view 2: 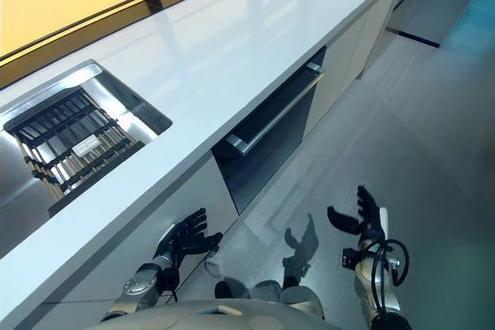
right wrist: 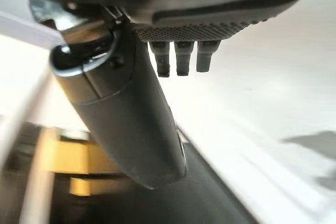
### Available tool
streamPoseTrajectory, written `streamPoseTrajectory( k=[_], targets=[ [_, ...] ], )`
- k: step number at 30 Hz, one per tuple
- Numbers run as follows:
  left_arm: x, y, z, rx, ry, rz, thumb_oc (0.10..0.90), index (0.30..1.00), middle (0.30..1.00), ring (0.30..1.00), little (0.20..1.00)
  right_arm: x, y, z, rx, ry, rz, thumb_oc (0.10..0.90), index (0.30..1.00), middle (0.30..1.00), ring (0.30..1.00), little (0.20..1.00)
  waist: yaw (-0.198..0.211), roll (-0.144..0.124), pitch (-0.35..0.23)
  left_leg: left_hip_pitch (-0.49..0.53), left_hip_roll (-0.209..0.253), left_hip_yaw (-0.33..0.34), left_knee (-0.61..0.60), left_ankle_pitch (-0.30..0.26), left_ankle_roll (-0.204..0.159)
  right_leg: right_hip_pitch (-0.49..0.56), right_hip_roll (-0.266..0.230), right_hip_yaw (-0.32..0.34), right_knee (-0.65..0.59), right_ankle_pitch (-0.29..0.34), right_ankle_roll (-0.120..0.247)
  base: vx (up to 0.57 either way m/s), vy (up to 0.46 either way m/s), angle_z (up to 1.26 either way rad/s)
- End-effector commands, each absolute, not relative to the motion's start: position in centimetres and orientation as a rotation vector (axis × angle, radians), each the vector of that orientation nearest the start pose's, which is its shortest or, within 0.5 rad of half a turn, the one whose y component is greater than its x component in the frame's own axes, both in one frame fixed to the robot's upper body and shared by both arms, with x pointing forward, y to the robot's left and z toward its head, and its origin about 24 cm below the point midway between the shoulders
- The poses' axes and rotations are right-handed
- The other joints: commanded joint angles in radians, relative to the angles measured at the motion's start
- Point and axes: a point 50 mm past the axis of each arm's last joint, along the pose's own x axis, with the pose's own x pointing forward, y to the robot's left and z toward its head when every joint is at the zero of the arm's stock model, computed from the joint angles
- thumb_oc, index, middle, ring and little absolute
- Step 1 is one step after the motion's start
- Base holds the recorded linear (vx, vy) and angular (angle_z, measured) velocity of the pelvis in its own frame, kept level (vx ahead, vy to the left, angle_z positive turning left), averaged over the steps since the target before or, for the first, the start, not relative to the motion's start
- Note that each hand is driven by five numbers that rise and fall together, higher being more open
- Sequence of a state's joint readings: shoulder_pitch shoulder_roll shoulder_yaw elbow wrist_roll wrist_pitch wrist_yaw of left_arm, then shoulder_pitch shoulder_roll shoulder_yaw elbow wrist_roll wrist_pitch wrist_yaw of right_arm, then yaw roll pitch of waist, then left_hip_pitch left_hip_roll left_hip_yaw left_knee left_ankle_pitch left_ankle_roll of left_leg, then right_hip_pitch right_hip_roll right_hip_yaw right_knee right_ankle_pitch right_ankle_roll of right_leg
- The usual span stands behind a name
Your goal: Pick up plates and place into dishwasher.
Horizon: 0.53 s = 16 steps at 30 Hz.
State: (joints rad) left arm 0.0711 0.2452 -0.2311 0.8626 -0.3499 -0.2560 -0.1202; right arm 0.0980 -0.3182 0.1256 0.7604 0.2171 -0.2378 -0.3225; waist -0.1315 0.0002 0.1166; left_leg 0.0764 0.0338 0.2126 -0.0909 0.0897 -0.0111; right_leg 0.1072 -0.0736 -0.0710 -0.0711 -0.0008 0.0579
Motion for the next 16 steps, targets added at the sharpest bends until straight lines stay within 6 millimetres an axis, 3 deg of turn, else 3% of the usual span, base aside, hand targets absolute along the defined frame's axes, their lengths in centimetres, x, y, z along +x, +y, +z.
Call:
streamPoseTrajectory(
  k=[1, 8, 16],
  targets=[
    [17.9, 19.8, -10.9, 0.04, 0.579, -0.129, 0.8, 0.9, 0.9, 0.9, 0.9, 18.7, -25.9, -8.7, -0.218, 0.518, -0.45, 0.8, 0.9, 0.9, 0.9, 0.9, 0.029, -0.006, -0.006, 0.041, -0.002, -0.046, 0.017, -0.109, 0.0, -0.053, 0.012, -0.014, 0.044, 0.037, 0.034, 0.05, -0.035, 0.1],
    [14.2, 19.8, -14.2, 0.055, 0.844, -0.075, 0.8, 0.9, 0.9, 0.9, 0.9, 14.9, -23.9, -13.2, -0.09, 0.827, -0.426, 0.8, 0.9, 0.9, 0.9, 0.9, 0.049, -0.007, -0.033, 0.053, -0.003, -0.064, 0.017, -0.111, 0.004, -0.025, 0.017, -0.023, 0.035, 0.026, 0.026, 0.07, -0.024, 0.07],
    [13.3, 19.3, -14.6, 0.121, 0.874, -0.16, 0.8, 0.9, 0.9, 0.9, 0.9, 14.0, -22.7, -14.0, -0.114, 0.898, -0.306, 0.8, 0.9, 0.9, 0.9, 0.9, 0.051, -0.004, -0.038, 0.057, -0.005, -0.072, 0.019, -0.114, 0.005, -0.019, 0.018, -0.023, 0.036, 0.021, 0.027, 0.03, -0.011, 0.0]
  ],
)
